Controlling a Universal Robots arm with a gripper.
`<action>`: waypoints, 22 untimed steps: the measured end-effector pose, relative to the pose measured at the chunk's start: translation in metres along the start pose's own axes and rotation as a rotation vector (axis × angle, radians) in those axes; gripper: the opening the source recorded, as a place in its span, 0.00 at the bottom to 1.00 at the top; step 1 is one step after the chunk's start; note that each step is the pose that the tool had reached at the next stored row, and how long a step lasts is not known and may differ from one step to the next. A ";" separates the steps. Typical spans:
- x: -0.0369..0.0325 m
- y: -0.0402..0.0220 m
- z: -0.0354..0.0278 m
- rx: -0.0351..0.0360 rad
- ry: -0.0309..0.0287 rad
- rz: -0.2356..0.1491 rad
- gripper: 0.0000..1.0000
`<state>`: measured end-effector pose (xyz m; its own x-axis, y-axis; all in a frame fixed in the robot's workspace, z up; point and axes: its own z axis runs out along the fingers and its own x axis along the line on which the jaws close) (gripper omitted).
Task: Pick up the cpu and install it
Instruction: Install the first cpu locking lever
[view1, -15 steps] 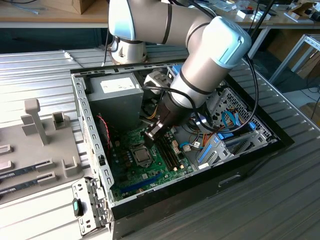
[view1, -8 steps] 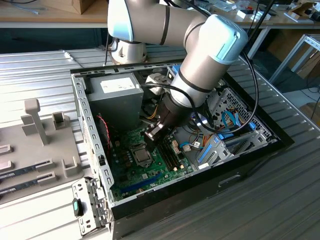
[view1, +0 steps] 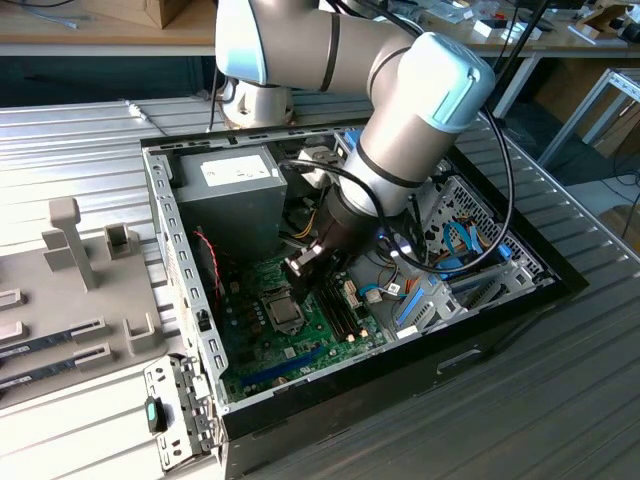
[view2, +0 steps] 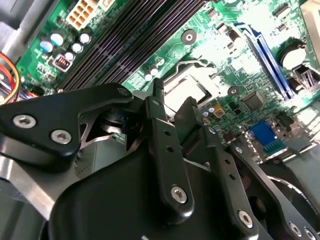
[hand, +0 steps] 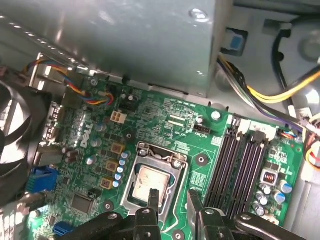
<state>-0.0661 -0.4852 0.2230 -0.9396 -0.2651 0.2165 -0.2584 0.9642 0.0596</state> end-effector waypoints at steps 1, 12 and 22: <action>0.0000 0.0000 0.0002 0.0060 0.0010 0.010 0.36; 0.0008 0.0002 0.0029 0.0523 0.0102 0.096 0.36; 0.0007 0.0002 0.0037 0.0928 -0.1682 0.101 0.36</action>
<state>-0.0677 -0.4852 0.2196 -0.9840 -0.1708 0.0507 -0.1731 0.9838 -0.0459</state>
